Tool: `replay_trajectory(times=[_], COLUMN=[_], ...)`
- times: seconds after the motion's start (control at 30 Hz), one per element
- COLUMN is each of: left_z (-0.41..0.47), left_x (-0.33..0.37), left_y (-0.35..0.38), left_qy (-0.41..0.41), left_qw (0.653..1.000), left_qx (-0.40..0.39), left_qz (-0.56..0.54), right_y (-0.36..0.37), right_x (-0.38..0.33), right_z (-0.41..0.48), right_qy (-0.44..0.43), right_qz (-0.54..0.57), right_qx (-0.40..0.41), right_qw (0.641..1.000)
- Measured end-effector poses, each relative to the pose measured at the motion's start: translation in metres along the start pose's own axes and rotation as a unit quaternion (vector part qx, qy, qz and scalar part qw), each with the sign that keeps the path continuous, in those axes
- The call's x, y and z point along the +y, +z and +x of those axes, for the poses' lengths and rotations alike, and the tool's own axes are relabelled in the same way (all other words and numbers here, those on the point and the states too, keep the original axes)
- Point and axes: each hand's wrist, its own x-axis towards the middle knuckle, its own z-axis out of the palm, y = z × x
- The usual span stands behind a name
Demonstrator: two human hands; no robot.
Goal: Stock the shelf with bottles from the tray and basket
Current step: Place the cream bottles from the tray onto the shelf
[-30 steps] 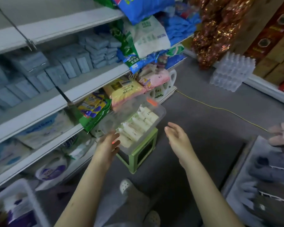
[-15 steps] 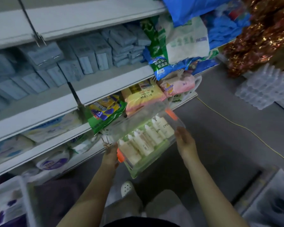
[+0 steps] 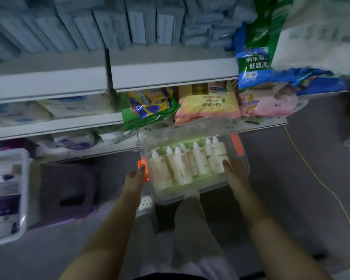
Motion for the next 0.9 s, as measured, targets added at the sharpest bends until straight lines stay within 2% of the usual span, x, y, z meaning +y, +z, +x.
replay_trajectory(times=[0.2, 0.3, 0.4, 0.5, 0.57, 0.67, 0.8, 0.9], left_z=[0.033, 0.043, 0.050, 0.060, 0.065, 0.069, 0.072, 0.072], left_x=[-0.018, -0.027, -0.036, -0.044, -0.046, -0.048, -0.050, -0.050], left_y=[0.042, 0.060, 0.072, 0.078, 0.080, 0.080, 0.081, 0.081], left_qy=[-0.028, -0.048, -0.054, -0.040, -0.033, -0.026, -0.021, -0.019], left_qw=[0.995, 0.988, 0.979, 0.965, 0.961, 0.957, 0.954, 0.955], left_qx=[0.094, 0.139, 0.190, 0.255, 0.274, 0.289, 0.298, 0.297], left_qz=[-0.013, -0.036, -0.050, -0.042, -0.025, -0.024, -0.015, -0.014], right_y=[-0.003, -0.003, 0.001, 0.005, 0.009, 0.022, 0.037, 0.040], right_x=[0.026, 0.036, 0.041, 0.044, 0.049, 0.059, 0.053, 0.053], right_z=[0.080, 0.111, 0.132, 0.138, 0.137, 0.140, 0.153, 0.162], right_qy=[0.002, -0.030, -0.039, -0.056, -0.075, -0.101, -0.011, 0.017], right_qz=[-0.124, -0.213, -0.234, -0.259, -0.258, -0.230, -0.124, -0.092], right_qx=[-0.033, -0.039, -0.058, -0.024, -0.003, -0.061, -0.172, -0.182], right_qw=[0.992, 0.976, 0.970, 0.964, 0.963, 0.966, 0.977, 0.979])
